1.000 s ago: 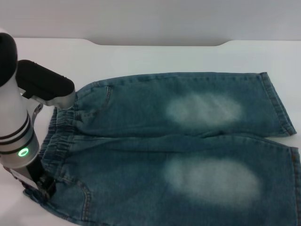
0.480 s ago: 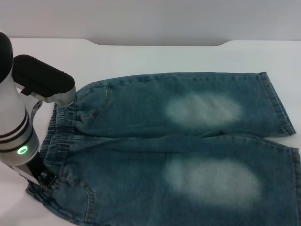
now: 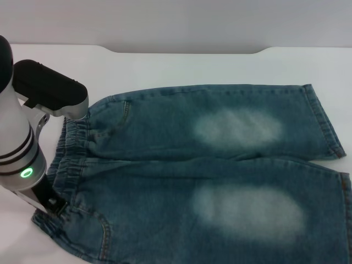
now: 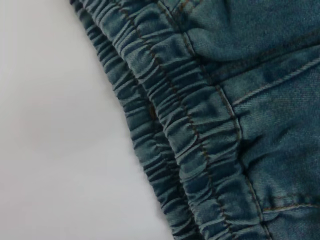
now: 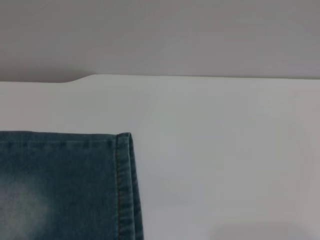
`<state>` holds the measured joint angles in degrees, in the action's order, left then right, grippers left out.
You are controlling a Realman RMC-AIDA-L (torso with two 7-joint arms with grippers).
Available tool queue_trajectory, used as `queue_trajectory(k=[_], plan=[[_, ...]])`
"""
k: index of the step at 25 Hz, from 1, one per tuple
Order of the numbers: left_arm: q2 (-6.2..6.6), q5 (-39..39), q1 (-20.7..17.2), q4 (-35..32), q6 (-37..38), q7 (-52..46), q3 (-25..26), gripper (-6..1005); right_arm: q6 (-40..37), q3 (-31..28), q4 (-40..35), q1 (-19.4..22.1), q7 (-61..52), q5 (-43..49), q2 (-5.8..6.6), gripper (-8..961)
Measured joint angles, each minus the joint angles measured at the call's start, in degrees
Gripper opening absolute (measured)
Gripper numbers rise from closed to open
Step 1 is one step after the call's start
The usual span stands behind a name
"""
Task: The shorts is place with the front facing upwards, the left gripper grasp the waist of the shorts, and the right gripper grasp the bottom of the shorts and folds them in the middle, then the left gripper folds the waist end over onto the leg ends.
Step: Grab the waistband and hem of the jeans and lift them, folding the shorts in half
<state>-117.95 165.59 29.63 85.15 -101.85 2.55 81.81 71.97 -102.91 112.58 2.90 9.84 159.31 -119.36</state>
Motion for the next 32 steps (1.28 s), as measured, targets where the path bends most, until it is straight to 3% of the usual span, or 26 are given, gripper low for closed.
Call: queue_trajectory(k=[6, 14, 26, 32], plan=[[0.0, 0.0, -0.04, 2.96, -1.38, -0.14, 0.17, 30, 0.0, 0.22, -0.01, 0.0, 0.0, 0.0, 0.0, 401], [0.0, -0.01, -0.16, 6.26, -3.13, -0.71, -0.29, 30, 0.69, 0.34, -0.1, 0.07, 0.24, -0.79, 0.0, 402], [-0.02, -0.01, 0.54, 6.69, -3.19, -0.81, -0.52, 30, 13.38, 0.46, 3.4, -1.1, 1.61, -3.45, 0.34, 401], [-0.11, -0.01, 1.25, 6.37, -3.0, -0.87, -0.51, 31, 17.92, 3.74, 3.37, -1.31, 1.95, -3.64, 0.37, 402]])
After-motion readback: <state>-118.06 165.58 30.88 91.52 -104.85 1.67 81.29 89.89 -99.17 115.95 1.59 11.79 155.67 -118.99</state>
